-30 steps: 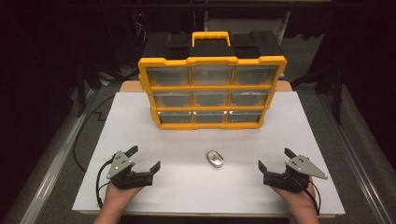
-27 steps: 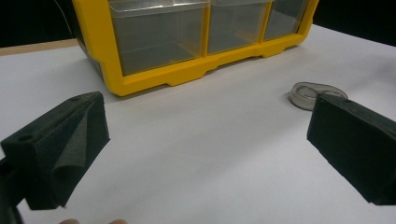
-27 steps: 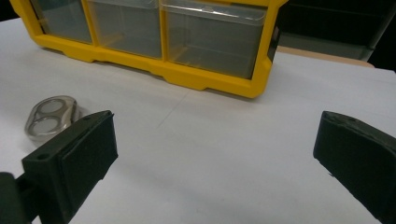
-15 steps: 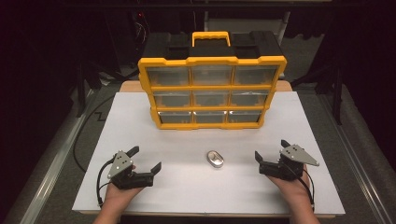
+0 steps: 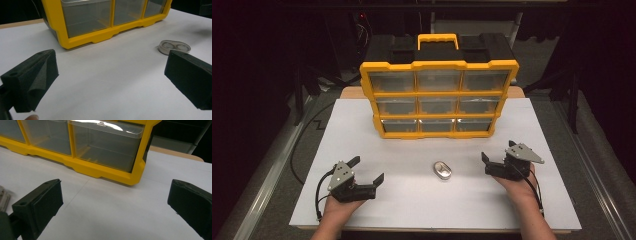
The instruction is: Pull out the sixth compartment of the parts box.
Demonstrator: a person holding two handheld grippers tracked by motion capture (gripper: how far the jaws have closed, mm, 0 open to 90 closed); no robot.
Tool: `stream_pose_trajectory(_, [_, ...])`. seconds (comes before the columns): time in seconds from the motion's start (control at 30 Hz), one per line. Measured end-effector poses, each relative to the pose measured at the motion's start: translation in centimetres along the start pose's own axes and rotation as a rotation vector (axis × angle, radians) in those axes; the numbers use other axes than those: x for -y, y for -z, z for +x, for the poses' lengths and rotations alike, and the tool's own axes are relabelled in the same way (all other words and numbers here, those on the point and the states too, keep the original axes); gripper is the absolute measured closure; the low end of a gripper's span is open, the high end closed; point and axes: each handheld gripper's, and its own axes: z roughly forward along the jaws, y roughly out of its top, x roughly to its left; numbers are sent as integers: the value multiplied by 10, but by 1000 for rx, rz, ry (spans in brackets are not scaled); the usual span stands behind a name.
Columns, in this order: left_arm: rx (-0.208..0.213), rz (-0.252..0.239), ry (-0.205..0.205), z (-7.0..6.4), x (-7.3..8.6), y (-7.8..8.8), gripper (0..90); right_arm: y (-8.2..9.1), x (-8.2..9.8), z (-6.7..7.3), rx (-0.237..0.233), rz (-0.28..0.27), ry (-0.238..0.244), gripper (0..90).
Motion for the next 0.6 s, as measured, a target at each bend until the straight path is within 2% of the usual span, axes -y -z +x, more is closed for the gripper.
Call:
stream_pose_trajectory(0.07, [-5, 1, 2, 0, 0, -1, 2, -5, -1, -1, 1, 1, -10, 2])
stream_pose_trajectory(0.17, [-16, 11, 7, 0, 0, -1, 2, -12, -7, -3, 8, -1, 1, 2])
stream_pose_trajectory(0.33, [-19, 18, 26, 2, -1, -2, 3, -14, -11, -2, 11, -3, 3, 2])
stream_pose_trajectory(0.5, [-27, -6, 29, 2, -1, 0, 7, -12, -10, -2, 15, 11, 25, 2])
stream_pose_trajectory(0.6, [-21, 4, 25, 3, -1, 0, 7, -10, -9, -1, 12, 18, 54, 2])
